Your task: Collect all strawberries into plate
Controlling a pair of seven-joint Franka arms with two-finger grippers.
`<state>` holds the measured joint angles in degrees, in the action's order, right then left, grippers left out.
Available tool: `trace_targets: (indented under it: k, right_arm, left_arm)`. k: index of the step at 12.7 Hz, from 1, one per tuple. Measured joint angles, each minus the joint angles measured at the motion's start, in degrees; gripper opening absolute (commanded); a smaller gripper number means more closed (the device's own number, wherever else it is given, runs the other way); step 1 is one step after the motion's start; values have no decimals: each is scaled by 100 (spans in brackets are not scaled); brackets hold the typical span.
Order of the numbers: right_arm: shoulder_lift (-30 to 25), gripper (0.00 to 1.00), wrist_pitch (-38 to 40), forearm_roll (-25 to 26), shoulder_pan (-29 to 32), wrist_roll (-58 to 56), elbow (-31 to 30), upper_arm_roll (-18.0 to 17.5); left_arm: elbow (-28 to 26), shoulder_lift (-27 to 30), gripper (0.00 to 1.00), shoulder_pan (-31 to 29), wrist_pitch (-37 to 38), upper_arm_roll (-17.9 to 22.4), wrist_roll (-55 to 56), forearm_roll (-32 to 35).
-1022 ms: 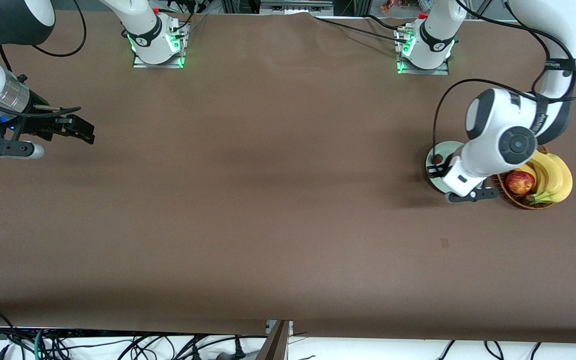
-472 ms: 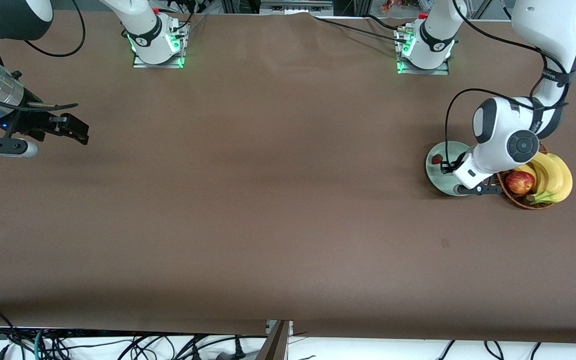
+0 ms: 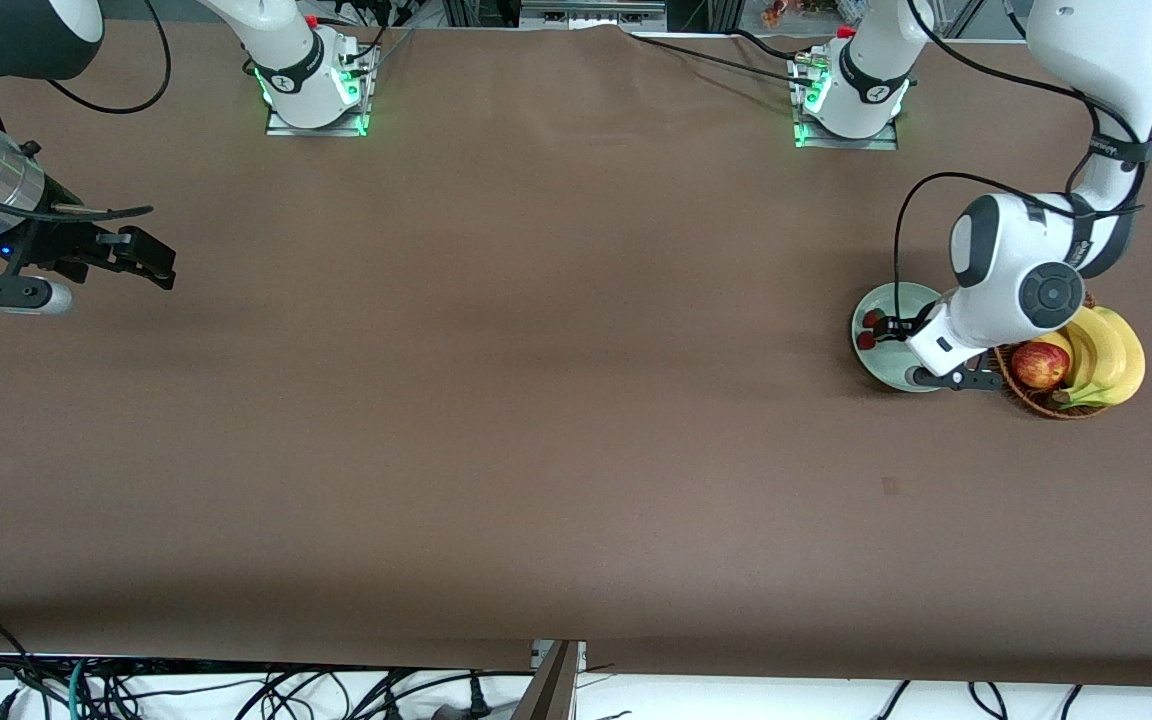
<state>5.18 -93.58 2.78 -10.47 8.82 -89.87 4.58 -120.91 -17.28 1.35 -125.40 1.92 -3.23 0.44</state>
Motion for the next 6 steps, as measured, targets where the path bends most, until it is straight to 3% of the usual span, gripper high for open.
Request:
trace_targets:
  k: [3,6]
  right_arm:
    - [0,100,1,0,3,0,0,2]
    - [0,100,-6,0,3,1,1,2]
  left_arm:
    - [565,608,100,0,799,0,-35,0]
    - [634,1350,100,6,1127,-26,-50,0]
